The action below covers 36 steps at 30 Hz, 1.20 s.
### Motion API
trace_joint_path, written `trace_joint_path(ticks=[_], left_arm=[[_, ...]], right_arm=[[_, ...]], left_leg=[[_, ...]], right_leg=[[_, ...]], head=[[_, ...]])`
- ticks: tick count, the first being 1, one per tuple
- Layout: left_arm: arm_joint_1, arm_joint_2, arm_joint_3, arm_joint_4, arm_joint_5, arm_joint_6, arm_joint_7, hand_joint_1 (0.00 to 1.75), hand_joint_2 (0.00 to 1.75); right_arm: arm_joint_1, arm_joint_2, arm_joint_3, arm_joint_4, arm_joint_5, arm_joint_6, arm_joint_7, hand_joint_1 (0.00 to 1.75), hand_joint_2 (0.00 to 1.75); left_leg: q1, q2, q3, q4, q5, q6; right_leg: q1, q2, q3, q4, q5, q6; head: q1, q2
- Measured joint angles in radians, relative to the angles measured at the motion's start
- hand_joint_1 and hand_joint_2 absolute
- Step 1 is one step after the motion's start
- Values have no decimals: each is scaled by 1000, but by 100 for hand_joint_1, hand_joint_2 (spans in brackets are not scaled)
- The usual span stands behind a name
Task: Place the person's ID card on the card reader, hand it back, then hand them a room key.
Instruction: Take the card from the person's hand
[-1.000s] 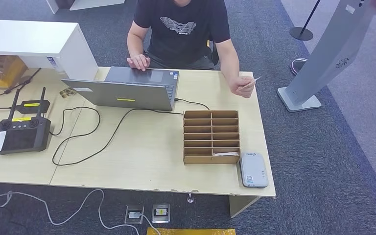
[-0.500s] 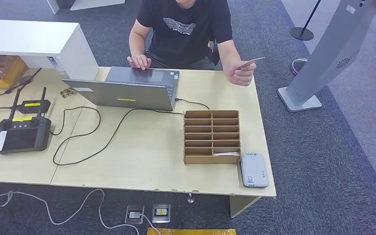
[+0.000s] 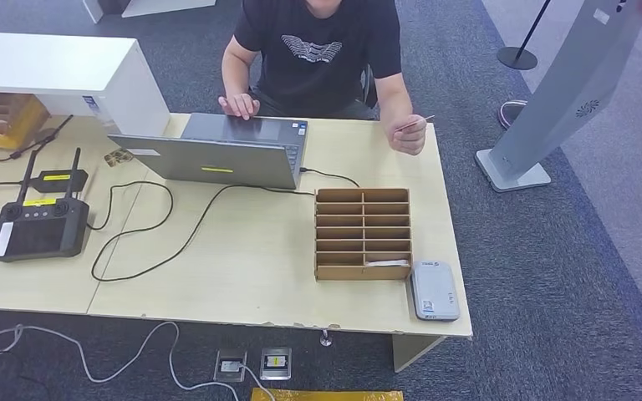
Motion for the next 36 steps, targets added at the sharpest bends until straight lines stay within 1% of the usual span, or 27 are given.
trace_joint_path(ticks=[2, 4, 7, 10, 12, 14, 18, 21, 24, 26, 31, 36], left_arm=[[0, 1, -4, 0, -6, -7, 5, 0, 0], [0, 2, -11, 0, -11, -14, 9, 0, 0], [0, 2, -23, 0, -18, -25, 18, 0, 0], [0, 5, -36, 0, -22, -36, 30, 0, 0], [0, 9, -47, 0, -21, -43, 36, 0, 0], [1, 12, -59, 0, -21, -50, 41, 0, 0], [2, 17, -83, 0, -15, -63, 48, 0, 0], [2, 21, -103, 0, -6, -70, 56, 0, 0], [3, 28, -127, 0, 4, -77, 68, 0, 0], [3, 32, -141, 0, 10, -80, 75, 0, 0], [3, 37, -171, 0, 13, -84, 84, 0, 0], [3, 42, -196, 0, 16, -86, 91, 0, 0]], right_arm=[[-42, -31, 82, 2, 12, 54, 0, 0, 175], [-84, -57, 169, 4, 33, 89, 0, 0, 175], [-130, -85, 281, 6, 51, 149, 1, 0, 175], [-193, -110, 396, 8, 34, 239, 1, 0, 175], [-244, -119, 488, 13, 5, 296, 1, 0, 175], [-285, -121, 580, 25, -29, 330, 1, 0, 175], [-349, -120, 724, 65, -125, 351, 1, 0, 175], [-386, -115, 814, 97, -237, 347, 1, 0, 175], [-415, -106, 895, 130, -351, 342, 1, 0, 175], [-426, -99, 933, 144, -386, 340, 1, 0, 175], [-446, -81, 994, 173, -411, 338, 1, 0, 175], [-459, -65, 1034, 202, -411, 335, 0, 0, 175]], left_leg=[[0, 0, 0, 0, 0, 0], [0, 0, 1, 0, 0, 0], [0, -1, 1, 0, 0, 0], [0, -1, 0, 0, 0, 0], [0, -1, 0, 0, 0, 0], [0, -2, 0, 0, 1, -1], [0, -3, 0, 0, 1, -1], [0, -3, 0, 0, 1, -1], [0, -3, 0, 0, 1, -1], [0, -3, 0, 0, 1, -1], [1, -3, 0, 0, 1, -1], [1, -3, 0, 0, 1, -1]], right_leg=[[0, 0, 0, 0, 0, 0], [0, -1, -1, 0, 0, 0], [0, -1, -1, 0, 0, 0], [0, -1, -1, 0, 0, 0], [0, -1, -1, 0, 0, 0], [1, -1, -1, 0, 0, 0], [1, -2, -1, 0, 0, 0], [1, -3, -1, 0, 0, 0], [1, -3, -1, 0, 0, 0], [1, -3, -2, 0, 0, 0], [1, -3, -2, 0, 0, 0], [1, -3, -2, 0, 0, 0]], head=[[0, 0], [-1, 0], [0, 0], [0, 0], [0, 0], [0, 0], [0, 0], [0, 0], [0, 0], [0, 0], [0, 0], [0, 0]])
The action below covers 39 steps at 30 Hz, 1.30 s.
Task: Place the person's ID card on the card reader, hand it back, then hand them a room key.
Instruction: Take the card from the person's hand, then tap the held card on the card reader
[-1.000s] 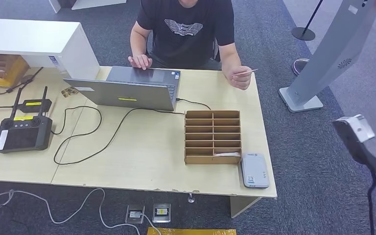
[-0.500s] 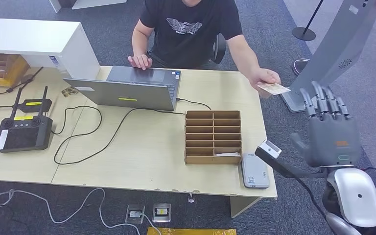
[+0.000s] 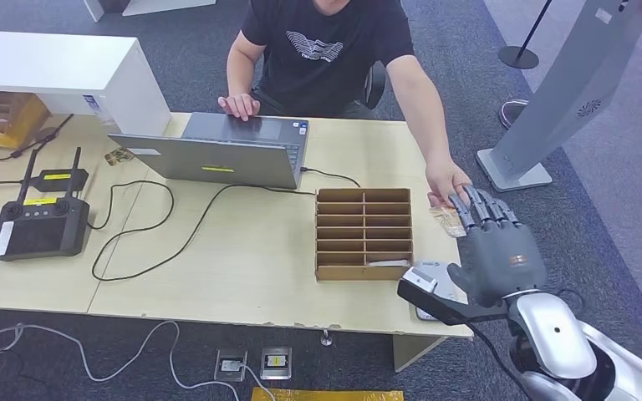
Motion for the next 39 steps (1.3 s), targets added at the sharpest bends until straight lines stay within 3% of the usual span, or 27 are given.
trace_joint_path(ticks=[5, 9, 26, 39], left_arm=[[0, 2, -24, 0, 14, 2, 0, 0, 0], [-1, 4, -42, 0, 23, 2, 0, 0, 0], [-1, 9, -97, 0, 50, 7, 0, 0, 0], [-2, 17, -142, 0, 90, 6, 0, 0, 0]], right_arm=[[-4, 14, 25, 28, 51, -25, 2, 0, 175], [-5, 22, 33, 55, 89, -31, 2, 175, 175], [7, 46, 30, 111, 121, -48, -1, 175, 175], [58, 76, 33, 191, 38, -48, -21, 175, 175]], left_leg=[[0, 0, 0, 0, 0, 0], [0, 0, 0, 0, 0, 0], [0, 0, 0, 0, 0, 0], [0, 0, 0, 0, 0, 0]], right_leg=[[0, 0, 0, 0, 0, 0], [0, 0, 0, 0, 0, 0], [0, 0, 0, 0, 0, 0], [0, 1, 0, 0, 0, 0]], head=[[0, 0], [0, 0], [0, 0], [0, 0]])
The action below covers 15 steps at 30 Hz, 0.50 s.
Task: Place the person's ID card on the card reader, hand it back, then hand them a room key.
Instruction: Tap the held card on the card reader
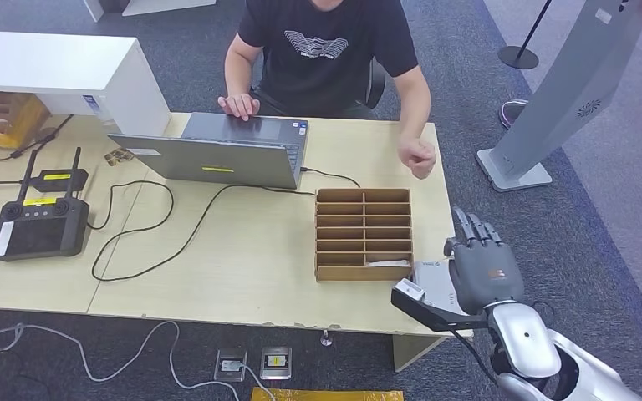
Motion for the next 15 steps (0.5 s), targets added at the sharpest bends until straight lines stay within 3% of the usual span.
trace_joint_path(ticks=[11, 15], left_arm=[[-1, 7, -54, 0, 2, -3, 0, 0, 0], [1, -16, -89, -14, -12, 51, 1, 0, 0]], right_arm=[[30, 91, 23, 154, -77, -12, -30, 175, 175], [48, 111, 22, 209, -110, -37, -33, 175, 175]], left_leg=[[0, 0, 0, 0, 0, 0], [0, 0, 0, 0, 0, 0]], right_leg=[[0, 0, 0, 0, 0, 0], [0, 0, 0, 0, 0, 0]], head=[[0, 0], [0, 0]])
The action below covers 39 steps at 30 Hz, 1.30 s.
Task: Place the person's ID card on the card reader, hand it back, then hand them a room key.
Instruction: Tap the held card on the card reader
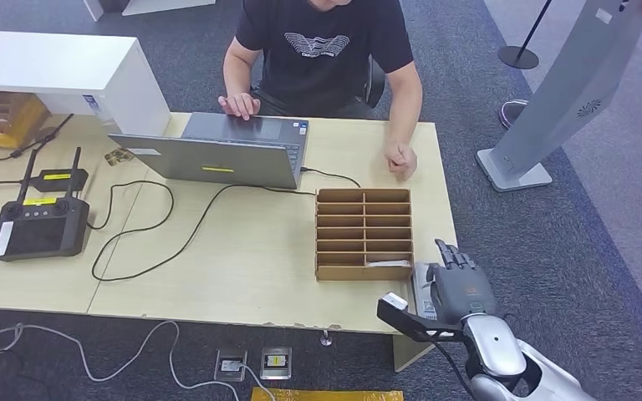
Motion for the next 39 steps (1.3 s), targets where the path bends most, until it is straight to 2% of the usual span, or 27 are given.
trace_joint_path(ticks=[3, 6, 14, 24, 33, 39], left_arm=[[10, -17, -32, -36, 8, 67, 14, 0, 0], [21, -19, -70, -79, 27, 94, 26, 0, 0], [25, -5, -162, -143, 58, 106, 32, 0, 0], [25, 11, -254, -180, 91, 108, 36, 0, 0], [16, 37, -325, -196, 126, 104, 27, 0, 0], [10, 42, -365, -195, 166, 84, 14, 0, 0]], right_arm=[[13, 9, -7, 35, -13, -21, 3, 175, 175], [23, 14, -25, 62, -24, -31, 13, 175, 175], [50, 9, -92, 87, -49, -44, 20, 175, 175], [64, 12, -114, 89, -32, -56, 9, 175, 175], [62, 12, -132, 31, 39, -64, 27, 175, 175], [28, 6, -143, -67, 158, -61, 46, 175, 175]], left_leg=[[0, 0, 0, 0, 0, 0], [0, 0, 0, 0, 0, 0], [0, 1, 1, 0, 0, 0], [0, 2, 1, 0, 0, 0], [0, 2, 1, 0, 0, 0], [0, 2, 1, 0, 0, 0]], right_leg=[[0, 0, 0, 0, 0, 0], [0, 0, 0, 0, 0, 0], [0, 1, 0, 0, 0, 0], [0, 2, 0, 0, 0, 0], [1, 2, 0, 0, 0, 0], [0, 4, 0, 0, 0, 0]], head=[[0, 0], [0, 0], [0, 0], [0, 0], [0, 0], [0, 0]])
